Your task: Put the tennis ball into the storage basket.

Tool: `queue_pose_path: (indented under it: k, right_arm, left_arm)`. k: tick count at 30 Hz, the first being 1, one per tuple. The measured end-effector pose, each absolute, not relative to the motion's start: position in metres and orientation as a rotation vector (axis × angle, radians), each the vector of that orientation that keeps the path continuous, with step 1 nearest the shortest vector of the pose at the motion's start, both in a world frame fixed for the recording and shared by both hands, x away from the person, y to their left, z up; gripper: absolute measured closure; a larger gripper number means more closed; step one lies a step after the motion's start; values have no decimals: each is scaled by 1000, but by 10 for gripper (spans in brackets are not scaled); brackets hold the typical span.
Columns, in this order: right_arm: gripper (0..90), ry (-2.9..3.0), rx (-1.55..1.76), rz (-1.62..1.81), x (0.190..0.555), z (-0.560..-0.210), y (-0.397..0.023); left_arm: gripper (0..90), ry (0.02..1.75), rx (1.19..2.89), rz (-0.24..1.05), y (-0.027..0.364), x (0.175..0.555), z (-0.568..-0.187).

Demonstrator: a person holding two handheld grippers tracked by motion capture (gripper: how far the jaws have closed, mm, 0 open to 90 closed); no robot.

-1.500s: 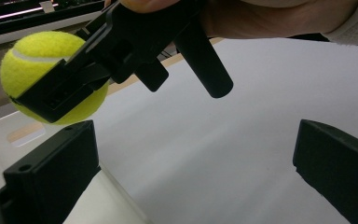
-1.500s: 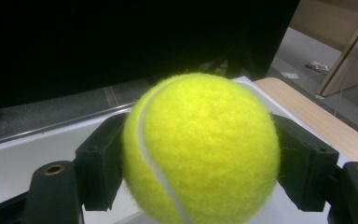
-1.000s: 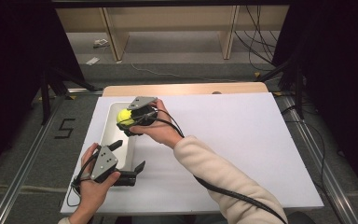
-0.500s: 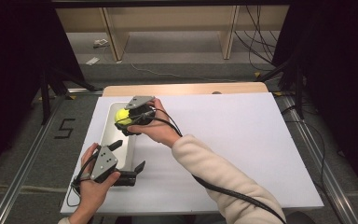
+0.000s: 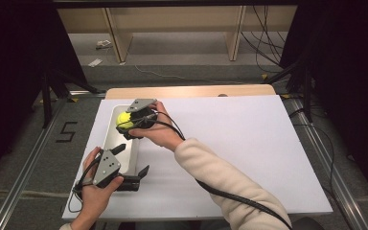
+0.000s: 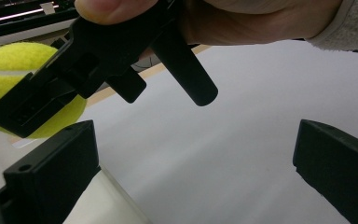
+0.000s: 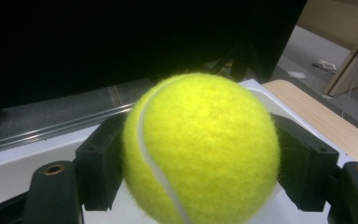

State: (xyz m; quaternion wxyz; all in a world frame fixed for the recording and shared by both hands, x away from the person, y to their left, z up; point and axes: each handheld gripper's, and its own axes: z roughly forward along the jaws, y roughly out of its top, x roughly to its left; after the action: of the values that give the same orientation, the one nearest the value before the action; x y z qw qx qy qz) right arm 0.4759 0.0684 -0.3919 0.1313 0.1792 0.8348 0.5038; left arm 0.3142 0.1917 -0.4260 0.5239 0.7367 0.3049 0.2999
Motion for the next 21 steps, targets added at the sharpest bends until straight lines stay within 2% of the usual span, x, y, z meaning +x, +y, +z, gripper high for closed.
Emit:
queue_pose_path:
  k: [21]
  right_arm:
    - [267,2435,510,1451,479,-392,76]
  left_arm:
    - [0,731,1759,715,192,314,-426]
